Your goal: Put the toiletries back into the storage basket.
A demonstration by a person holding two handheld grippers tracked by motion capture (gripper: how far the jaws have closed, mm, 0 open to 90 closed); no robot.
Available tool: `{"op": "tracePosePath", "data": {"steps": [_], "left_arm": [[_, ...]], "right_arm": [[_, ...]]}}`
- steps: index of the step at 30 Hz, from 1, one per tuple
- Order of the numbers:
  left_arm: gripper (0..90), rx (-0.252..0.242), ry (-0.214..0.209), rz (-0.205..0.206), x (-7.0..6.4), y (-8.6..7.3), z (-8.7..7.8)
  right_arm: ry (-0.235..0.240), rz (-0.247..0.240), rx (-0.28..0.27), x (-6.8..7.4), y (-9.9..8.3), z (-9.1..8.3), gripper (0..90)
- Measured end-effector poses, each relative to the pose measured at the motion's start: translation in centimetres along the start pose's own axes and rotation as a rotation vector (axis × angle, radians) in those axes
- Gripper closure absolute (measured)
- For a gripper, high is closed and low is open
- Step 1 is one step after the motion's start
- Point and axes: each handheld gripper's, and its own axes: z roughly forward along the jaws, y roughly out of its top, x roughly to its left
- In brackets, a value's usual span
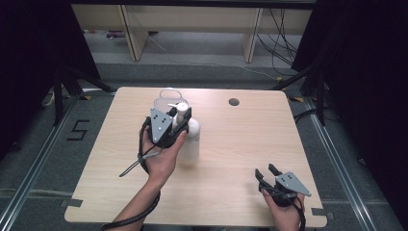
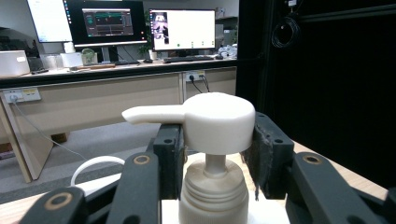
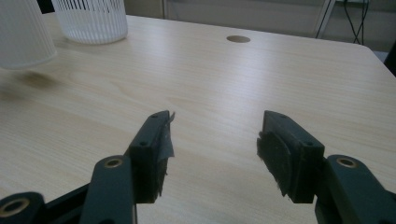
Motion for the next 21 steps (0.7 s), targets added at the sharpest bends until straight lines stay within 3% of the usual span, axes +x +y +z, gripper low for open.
{"op": "tracePosePath", "data": {"steps": [8,10,21], "left_arm": [[59.4,-0.002,0.005,-0.007,0.4,0.4,0.0],[59.4,-0.001,0.005,-0.005,0.6,0.5,0.0],[59.4,-0.008,0.008,-0.012,1.3,1.1,0.0]], "right_arm": [[0.018,-0.022,-0.015,-0.2,0.0,0.1,43.9],[0.002,-0.025,-0.015,-0.1,0.0,0.1,43.8],[0.006,-0.015,-0.011,0.0,0.0,0.1,43.9]]}}
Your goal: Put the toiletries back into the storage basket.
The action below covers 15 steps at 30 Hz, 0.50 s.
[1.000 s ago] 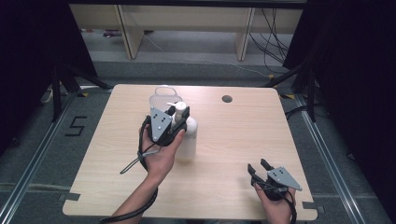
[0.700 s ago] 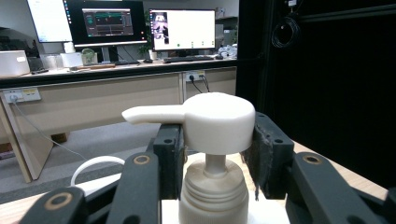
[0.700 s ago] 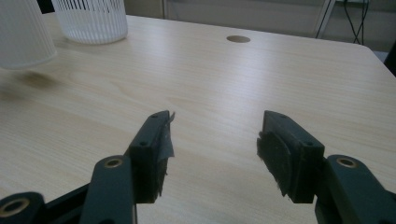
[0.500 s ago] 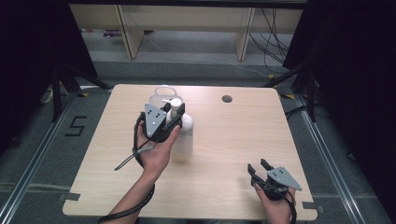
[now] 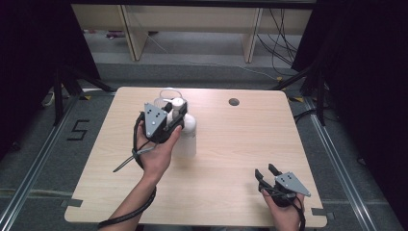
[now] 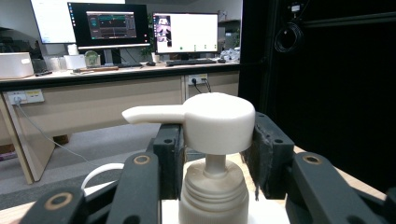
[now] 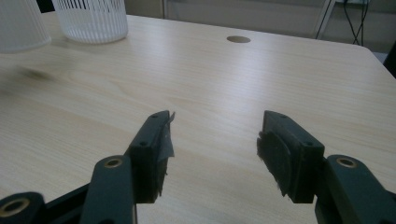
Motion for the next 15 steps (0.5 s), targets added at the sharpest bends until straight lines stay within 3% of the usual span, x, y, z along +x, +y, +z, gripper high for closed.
{"op": "tracePosePath", "data": {"steps": [3,5,7,10,14,15], "left_arm": [[59.4,-0.003,0.001,-0.001,0.13,0.16,0.05],[59.4,-0.002,0.001,0.001,0.19,0.22,0.05],[59.4,-0.002,0.006,0.003,0.34,0.38,0.04],[59.4,-0.002,0.006,0.005,0.44,0.48,0.04],[59.4,-0.003,0.011,0.003,0.62,0.72,0.05],[59.4,-0.006,0.012,0.005,0.73,0.86,0.11]], "right_arm": [[-0.004,-0.023,-0.009,-0.22,0.05,0.0,43.9],[-0.001,0.001,-0.001,-0.02,-0.01,-0.01,43.8],[-0.003,-0.016,-0.008,-0.13,0.01,0.02,43.8],[0.0,-0.001,-0.002,-0.03,0.0,-0.01,43.9],[-0.006,-0.028,-0.011,-0.24,0.05,0.0,43.9],[0.0,0.001,0.0,0.0,-0.01,-0.02,43.9]]}}
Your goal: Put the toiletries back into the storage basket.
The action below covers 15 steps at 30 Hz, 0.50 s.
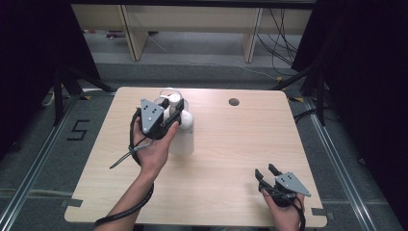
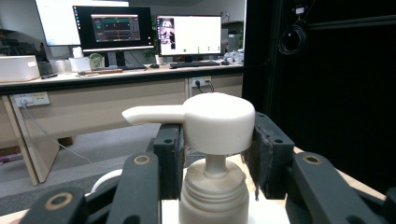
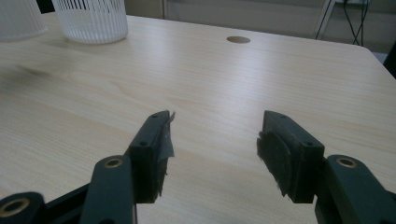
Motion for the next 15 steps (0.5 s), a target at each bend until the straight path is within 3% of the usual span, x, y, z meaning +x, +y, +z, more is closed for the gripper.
{"op": "tracePosePath", "data": {"steps": [5,6,7,15], "left_arm": [[59.4,0.0,0.002,0.001,0.2,0.29,0.04],[59.4,0.0,0.005,0.006,0.31,0.42,0.06],[59.5,0.001,0.005,0.009,0.36,0.48,0.07],[59.4,-0.004,0.011,0.008,0.74,0.89,0.09]], "right_arm": [[-0.003,-0.002,0.0,-0.03,0.0,0.01,43.9],[-0.006,-0.028,-0.009,-0.21,0.03,0.06,43.9],[-0.003,-0.001,0.001,-0.02,0.0,0.01,43.8],[0.002,-0.01,-0.004,-0.13,0.03,0.07,43.9]]}}
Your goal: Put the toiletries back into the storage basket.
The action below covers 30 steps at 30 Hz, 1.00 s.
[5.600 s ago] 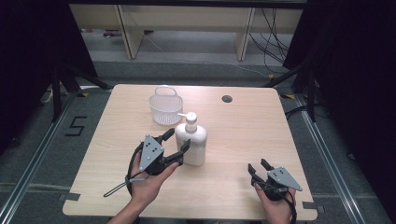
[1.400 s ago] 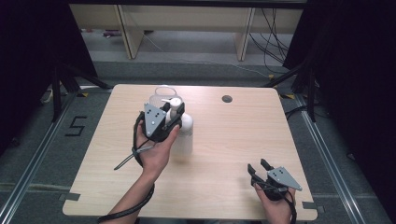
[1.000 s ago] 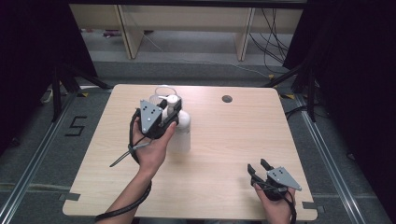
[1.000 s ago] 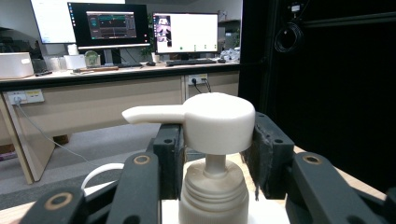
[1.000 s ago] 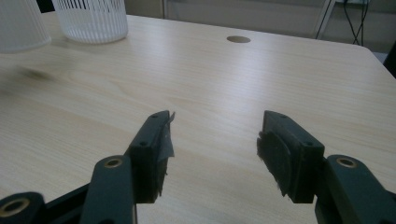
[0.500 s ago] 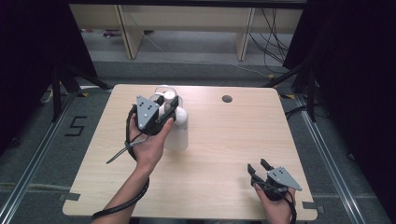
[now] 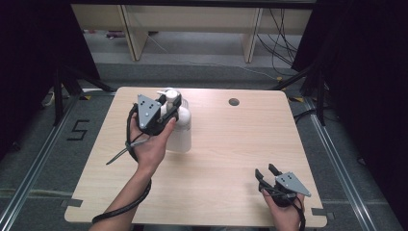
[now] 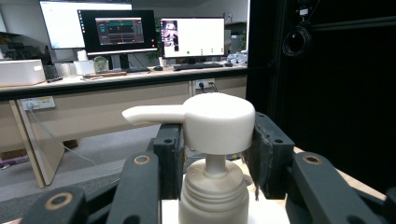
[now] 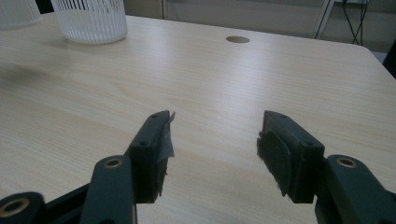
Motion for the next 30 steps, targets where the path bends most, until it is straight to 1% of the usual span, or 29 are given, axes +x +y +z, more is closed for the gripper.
{"op": "tracePosePath", "data": {"steps": [1,10,11,14,15,24,26,27,29,30], "left_arm": [[59.5,-0.003,-0.001,-0.001,0.1,0.1,0.0],[59.5,-0.01,0.002,0.006,0.4,0.9,0.1],[59.5,-0.014,0.003,0.001,0.5,1.1,0.2],[59.5,-0.013,0.003,0.003,0.6,1.2,0.3],[59.5,-0.016,0.003,-0.005,0.7,1.3,0.4],[59.5,-0.02,0.015,-0.003,1.1,1.8,0.5],[59.5,-0.02,0.017,-0.003,1.2,1.9,0.6],[59.4,-0.022,0.018,-0.006,1.3,2.0,0.7],[59.5,-0.02,0.022,-0.007,1.5,2.0,0.8],[59.4,-0.019,0.024,-0.006,1.5,2.0,0.9]], "right_arm": [[-0.007,0.01,0.005,0.1,0.0,-0.1,43.8],[-0.006,0.007,0.002,0.2,0.0,0.0,43.8],[-0.007,0.008,0.005,0.1,0.0,0.0,43.8],[-0.006,0.006,0.003,0.2,0.0,0.0,43.9],[-0.003,0.005,0.007,0.2,0.0,0.0,43.9],[-0.007,0.007,0.003,0.2,0.0,0.0,43.9],[-0.003,0.004,0.008,0.2,0.0,0.0,44.0],[-0.01,0.016,0.02,0.3,0.0,-0.1,44.0],[-0.001,0.013,0.013,0.2,0.0,-0.1,44.0],[-0.004,0.004,0.008,0.1,0.0,0.0,44.0]]}}
